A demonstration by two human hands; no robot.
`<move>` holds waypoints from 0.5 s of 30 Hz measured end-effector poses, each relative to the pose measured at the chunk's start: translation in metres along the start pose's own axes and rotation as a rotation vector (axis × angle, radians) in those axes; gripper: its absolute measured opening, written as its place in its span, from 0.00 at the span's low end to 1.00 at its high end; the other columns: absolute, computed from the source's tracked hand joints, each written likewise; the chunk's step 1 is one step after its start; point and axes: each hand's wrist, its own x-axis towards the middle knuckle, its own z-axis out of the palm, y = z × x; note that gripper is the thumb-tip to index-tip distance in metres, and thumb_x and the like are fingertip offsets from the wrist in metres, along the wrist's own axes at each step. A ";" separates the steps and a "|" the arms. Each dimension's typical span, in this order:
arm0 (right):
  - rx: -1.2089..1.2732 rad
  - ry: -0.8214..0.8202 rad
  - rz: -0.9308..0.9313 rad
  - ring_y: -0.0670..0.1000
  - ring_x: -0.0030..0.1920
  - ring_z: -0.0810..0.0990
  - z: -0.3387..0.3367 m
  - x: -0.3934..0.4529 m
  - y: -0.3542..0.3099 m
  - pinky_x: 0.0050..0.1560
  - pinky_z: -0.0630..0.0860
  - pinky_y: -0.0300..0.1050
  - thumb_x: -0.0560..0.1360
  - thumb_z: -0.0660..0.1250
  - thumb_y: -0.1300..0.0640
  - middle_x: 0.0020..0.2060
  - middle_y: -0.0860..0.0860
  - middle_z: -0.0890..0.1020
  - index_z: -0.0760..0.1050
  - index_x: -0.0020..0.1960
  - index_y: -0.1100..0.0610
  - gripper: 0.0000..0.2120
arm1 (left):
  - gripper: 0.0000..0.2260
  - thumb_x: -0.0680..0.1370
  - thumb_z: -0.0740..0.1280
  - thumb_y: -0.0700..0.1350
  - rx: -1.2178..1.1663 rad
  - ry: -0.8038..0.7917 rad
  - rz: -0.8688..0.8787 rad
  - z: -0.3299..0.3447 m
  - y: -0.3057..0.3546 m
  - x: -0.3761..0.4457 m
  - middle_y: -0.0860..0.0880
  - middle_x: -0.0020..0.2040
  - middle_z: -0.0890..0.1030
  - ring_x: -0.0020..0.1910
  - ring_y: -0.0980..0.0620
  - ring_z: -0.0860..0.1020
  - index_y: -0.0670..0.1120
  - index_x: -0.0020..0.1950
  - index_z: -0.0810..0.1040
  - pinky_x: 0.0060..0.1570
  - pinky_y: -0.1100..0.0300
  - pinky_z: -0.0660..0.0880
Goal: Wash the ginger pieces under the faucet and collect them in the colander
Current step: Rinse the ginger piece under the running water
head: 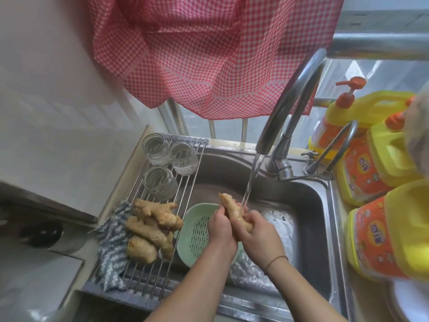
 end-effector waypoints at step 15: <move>0.410 -0.509 -0.052 0.42 0.32 0.71 -0.005 -0.002 -0.008 0.34 0.68 0.37 0.78 0.57 0.64 0.39 0.43 0.73 0.61 0.72 0.45 0.25 | 0.20 0.85 0.51 0.48 -0.066 -0.117 -0.087 -0.009 0.022 0.005 0.38 0.44 0.79 0.42 0.45 0.78 0.36 0.63 0.75 0.50 0.52 0.76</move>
